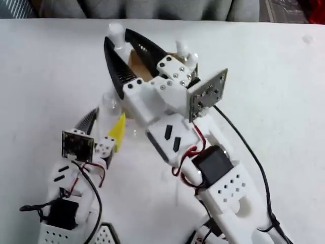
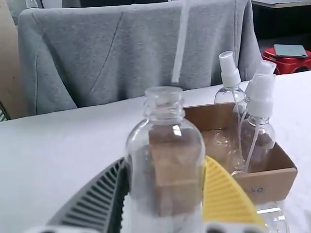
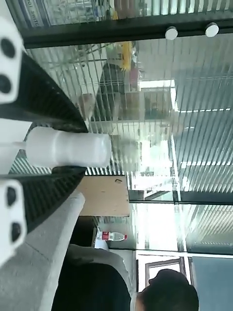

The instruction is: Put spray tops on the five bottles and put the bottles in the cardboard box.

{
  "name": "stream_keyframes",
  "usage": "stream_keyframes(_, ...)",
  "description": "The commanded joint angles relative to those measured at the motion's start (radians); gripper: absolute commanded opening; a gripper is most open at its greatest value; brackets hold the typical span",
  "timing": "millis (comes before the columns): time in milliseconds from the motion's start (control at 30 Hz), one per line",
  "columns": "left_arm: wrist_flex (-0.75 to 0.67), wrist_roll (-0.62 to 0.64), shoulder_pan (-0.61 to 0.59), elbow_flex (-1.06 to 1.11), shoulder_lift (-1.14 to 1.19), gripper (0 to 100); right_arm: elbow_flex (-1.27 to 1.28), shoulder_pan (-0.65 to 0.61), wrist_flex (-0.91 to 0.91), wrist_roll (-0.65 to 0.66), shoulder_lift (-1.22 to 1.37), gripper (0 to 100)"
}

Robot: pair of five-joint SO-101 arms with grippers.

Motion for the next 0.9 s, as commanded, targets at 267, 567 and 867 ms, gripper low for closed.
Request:
stream_keyframes(267, -0.029, 0.002, -0.007, -0.006, -0.010, 2, -0.051, 0.015, -0.024, -0.061, -0.019, 1.6)
stream_keyframes(567, -0.028, 0.002, -0.008, -0.006, -0.010, 2, -0.037, 0.016, -0.031, -0.058, 0.042, 1.6)
stream_keyframes(867, -0.028, 0.002, -0.008, -0.006, -0.010, 2, -0.031, 0.007, -0.038, -0.043, 0.074, 1.6)
